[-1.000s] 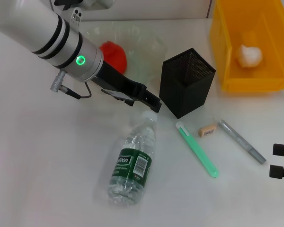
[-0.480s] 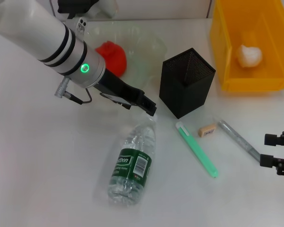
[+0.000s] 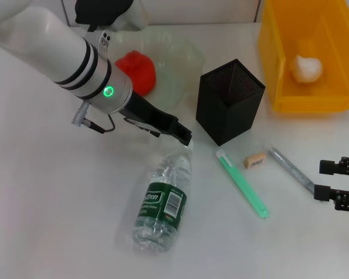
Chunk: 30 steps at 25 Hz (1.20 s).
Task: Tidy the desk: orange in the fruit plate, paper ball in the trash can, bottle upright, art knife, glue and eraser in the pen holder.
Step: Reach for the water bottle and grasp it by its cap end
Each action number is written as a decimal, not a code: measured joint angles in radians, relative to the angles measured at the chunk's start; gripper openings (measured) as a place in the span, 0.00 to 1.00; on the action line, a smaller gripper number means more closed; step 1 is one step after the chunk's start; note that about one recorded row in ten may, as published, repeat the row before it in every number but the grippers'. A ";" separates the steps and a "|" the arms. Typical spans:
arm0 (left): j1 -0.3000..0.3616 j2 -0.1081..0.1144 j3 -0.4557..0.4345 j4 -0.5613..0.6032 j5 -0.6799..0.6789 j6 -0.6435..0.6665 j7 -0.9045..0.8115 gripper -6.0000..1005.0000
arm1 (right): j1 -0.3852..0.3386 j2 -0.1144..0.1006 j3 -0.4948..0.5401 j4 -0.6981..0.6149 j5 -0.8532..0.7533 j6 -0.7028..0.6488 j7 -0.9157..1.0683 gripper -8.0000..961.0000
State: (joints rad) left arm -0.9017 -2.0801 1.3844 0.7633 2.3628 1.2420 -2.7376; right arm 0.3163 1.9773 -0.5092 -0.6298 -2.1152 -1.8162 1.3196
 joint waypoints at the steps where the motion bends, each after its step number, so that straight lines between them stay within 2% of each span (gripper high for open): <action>1: 0.000 0.000 0.008 -0.002 -0.005 -0.004 0.000 0.75 | 0.000 0.000 0.000 0.000 0.000 0.000 0.000 0.71; 12: 0.000 0.000 0.084 -0.010 -0.061 -0.032 0.000 0.74 | -0.002 0.001 0.000 0.006 0.003 0.006 0.001 0.71; 30: -0.001 0.000 0.095 -0.006 -0.100 0.010 -0.014 0.74 | 0.001 0.005 0.000 0.007 0.003 0.025 0.001 0.72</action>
State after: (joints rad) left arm -0.9024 -2.0800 1.4793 0.7576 2.2630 1.2522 -2.7513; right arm 0.3176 1.9823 -0.5093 -0.6228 -2.1123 -1.7910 1.3207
